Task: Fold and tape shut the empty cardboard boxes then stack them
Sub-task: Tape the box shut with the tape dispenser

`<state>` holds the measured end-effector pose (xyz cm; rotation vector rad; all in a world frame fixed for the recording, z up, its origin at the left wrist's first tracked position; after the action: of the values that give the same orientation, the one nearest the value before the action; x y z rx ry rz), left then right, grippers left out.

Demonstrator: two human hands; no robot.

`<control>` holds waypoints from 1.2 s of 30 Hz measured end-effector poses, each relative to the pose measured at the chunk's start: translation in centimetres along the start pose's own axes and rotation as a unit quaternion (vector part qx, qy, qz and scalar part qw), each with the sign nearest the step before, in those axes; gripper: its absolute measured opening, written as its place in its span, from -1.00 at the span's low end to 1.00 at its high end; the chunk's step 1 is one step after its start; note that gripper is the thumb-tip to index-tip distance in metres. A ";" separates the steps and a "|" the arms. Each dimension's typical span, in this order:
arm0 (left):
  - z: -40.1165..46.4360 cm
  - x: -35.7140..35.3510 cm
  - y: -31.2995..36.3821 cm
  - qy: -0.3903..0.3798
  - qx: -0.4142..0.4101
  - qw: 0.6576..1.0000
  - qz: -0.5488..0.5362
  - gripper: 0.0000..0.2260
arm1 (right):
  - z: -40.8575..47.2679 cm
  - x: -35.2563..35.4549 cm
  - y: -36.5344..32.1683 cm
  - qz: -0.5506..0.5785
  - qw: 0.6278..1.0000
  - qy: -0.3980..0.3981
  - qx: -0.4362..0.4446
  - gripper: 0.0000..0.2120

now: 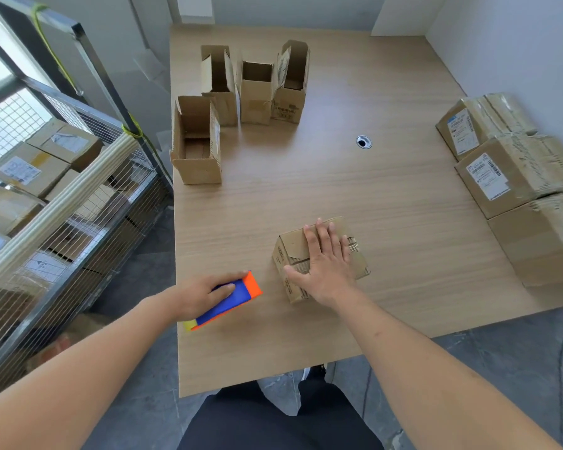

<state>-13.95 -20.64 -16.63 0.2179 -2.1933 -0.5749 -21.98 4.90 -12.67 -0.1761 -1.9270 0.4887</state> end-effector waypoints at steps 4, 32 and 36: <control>-0.5 2.6 0.8 0.057 -0.004 0.998 0.003 -0.55 | 0.7 -0.3 -2.3 -0.048 0.999 0.007 -0.017 0.04; -8.9 12.5 10.5 0.222 -0.167 0.957 0.084 -0.40 | -2.8 10.3 -8.1 0.587 0.786 -0.117 0.157 -0.82; -9.8 12.5 12.3 0.225 -0.175 0.953 0.104 -0.42 | -3.6 11.4 -7.4 0.600 0.772 -0.128 0.166 -0.83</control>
<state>-13.85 -17.27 3.16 -0.0670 -1.6179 -0.7046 -22.50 3.04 1.25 -1.1921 -1.7213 1.7530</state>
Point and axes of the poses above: each hand's wrist, its own z-axis towards the middle knuckle, its own x-axis out of the back of the hand, y = z × x, the point moved 6 cm from there along z, towards the middle knuckle, and after that the axes turned 15 degrees about z, right-handed, at the moved point
